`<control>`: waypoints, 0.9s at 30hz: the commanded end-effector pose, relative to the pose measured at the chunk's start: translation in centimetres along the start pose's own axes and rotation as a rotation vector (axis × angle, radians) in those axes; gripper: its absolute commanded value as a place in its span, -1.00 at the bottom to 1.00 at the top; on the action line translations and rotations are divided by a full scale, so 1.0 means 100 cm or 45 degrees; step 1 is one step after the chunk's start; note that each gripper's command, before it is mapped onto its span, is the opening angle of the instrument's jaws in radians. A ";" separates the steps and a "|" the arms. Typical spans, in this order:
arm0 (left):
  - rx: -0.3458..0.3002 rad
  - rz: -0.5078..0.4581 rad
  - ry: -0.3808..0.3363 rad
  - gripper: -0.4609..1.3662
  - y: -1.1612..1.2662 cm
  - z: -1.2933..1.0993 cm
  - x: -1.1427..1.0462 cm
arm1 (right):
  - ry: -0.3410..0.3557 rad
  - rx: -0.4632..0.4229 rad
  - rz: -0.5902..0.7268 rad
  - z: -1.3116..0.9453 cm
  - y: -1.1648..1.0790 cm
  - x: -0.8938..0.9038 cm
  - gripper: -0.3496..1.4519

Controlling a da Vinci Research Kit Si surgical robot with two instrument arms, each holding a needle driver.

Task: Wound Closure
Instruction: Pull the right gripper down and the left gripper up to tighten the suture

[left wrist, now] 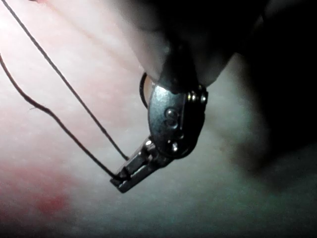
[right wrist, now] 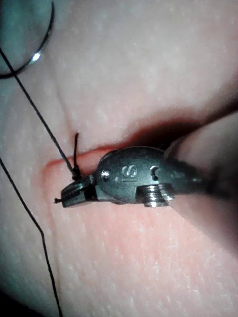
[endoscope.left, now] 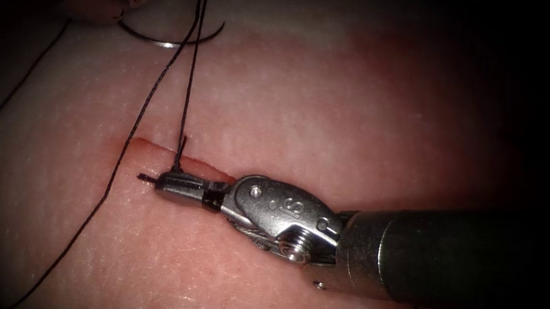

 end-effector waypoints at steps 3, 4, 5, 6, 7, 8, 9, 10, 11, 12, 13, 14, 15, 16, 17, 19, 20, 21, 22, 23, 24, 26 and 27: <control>-0.001 0.011 0.000 -0.88 -0.0007 0.0003 0.0001 | -0.017 0.035 -0.036 0.0005 -0.0004 -0.0005 -1.00; 0.002 0.020 0.000 -0.88 -0.0009 0.0005 0.0001 | -0.026 0.052 -0.047 0.0006 -0.0006 -0.0007 -1.00; 0.004 0.021 0.000 -0.88 -0.0011 0.0006 0.0001 | -0.037 0.061 -0.049 0.0008 -0.0008 -0.0009 -1.00; 0.008 0.024 0.000 -0.88 -0.0013 0.0008 0.0000 | -0.049 0.080 -0.062 0.0010 -0.0011 -0.0011 -1.00; 0.012 0.026 0.003 -0.88 -0.0014 0.0009 -0.0001 | -0.063 0.094 -0.066 0.0012 -0.0013 -0.0013 -1.00; 0.014 0.030 0.000 -0.88 -0.0016 0.0011 -0.0003 | -0.080 0.112 -0.078 0.0015 -0.0016 -0.0015 -1.00; 0.016 0.036 -0.008 -0.88 -0.0017 0.0013 -0.0005 | -0.097 0.126 -0.088 0.0017 -0.0018 -0.0016 -1.00; 0.019 0.040 -0.008 -0.88 -0.0018 0.0015 -0.0007 | -0.109 0.134 -0.105 0.0019 -0.0020 -0.0017 -1.00; 0.020 0.043 -0.012 -0.88 -0.0019 0.0016 -0.0008 | -0.119 0.141 -0.114 0.0020 -0.0022 -0.0017 -1.00; 0.023 0.056 -0.015 -0.88 -0.0019 0.0018 -0.0011 | -0.125 0.148 -0.122 0.0021 -0.0024 -0.0017 -1.00; 0.025 0.063 -0.019 -0.88 -0.0019 0.0020 -0.0014 | -0.125 0.151 -0.123 0.0022 -0.0026 -0.0016 -1.00; 0.027 0.058 -0.019 -0.88 -0.0019 0.0020 -0.0016 | -0.125 0.153 -0.123 0.0022 -0.0027 -0.0016 -1.00; 0.028 0.061 -0.019 -0.88 -0.0019 0.0021 -0.0017 | -0.125 0.154 -0.123 0.0022 -0.0028 -0.0016 -1.00; 0.029 0.063 -0.020 -0.88 -0.0019 0.0022 -0.0019 | -0.125 0.154 -0.123 0.0022 -0.0029 -0.0016 -1.00; 0.030 0.064 -0.019 -0.88 -0.0019 0.0022 -0.0019 | -0.125 0.155 -0.123 0.0022 -0.0029 -0.0016 -1.00; 0.031 0.064 -0.019 -0.88 -0.0022 0.0023 -0.0018 | -0.125 0.154 -0.124 0.0023 -0.0029 -0.0016 -1.00; 0.033 0.063 -0.020 -0.88 -0.0023 0.0024 -0.0017 | -0.125 0.154 -0.124 0.0023 -0.0029 -0.0017 -1.00; 0.034 0.054 -0.019 -0.88 -0.0024 0.0025 -0.0016 | -0.124 0.153 -0.125 0.0024 -0.0030 -0.0017 -1.00; 0.035 0.052 -0.019 -0.88 -0.0026 0.0026 -0.0014 | -0.124 0.153 -0.126 0.0025 -0.0030 -0.0017 -1.00; 0.039 0.065 -0.020 -0.88 -0.0027 0.0027 -0.0013 | -0.124 0.154 -0.127 0.0025 -0.0030 -0.0018 -1.00; 0.042 0.064 -0.020 -0.88 -0.0028 0.0029 -0.0012 | -0.132 0.155 -0.128 0.0026 -0.0031 -0.0020 -1.00; 0.046 0.071 -0.020 -0.88 -0.0028 0.0031 -0.0012 | -0.146 0.159 -0.132 0.0027 -0.0032 -0.0022 -1.00; 0.049 0.072 -0.020 -0.88 -0.0028 0.0032 -0.0012 | -0.154 0.161 -0.135 0.0028 -0.0033 -0.0024 -1.00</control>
